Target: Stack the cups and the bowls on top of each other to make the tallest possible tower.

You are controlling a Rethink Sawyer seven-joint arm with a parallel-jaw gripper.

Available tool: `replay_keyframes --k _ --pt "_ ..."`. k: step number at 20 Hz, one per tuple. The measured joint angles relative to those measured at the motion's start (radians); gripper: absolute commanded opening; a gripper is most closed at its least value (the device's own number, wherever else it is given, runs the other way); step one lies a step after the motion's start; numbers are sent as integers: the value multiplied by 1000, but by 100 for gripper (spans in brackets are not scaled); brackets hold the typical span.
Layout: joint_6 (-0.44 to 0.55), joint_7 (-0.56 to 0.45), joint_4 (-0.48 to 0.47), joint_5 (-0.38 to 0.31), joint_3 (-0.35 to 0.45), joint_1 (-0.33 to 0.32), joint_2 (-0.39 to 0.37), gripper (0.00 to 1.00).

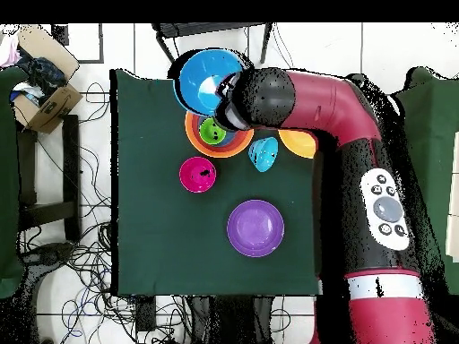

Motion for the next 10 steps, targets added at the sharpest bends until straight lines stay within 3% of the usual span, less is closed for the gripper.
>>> replay_keyframes --k 10 --pt "-40 0 0 -28 23 -12 30 0"
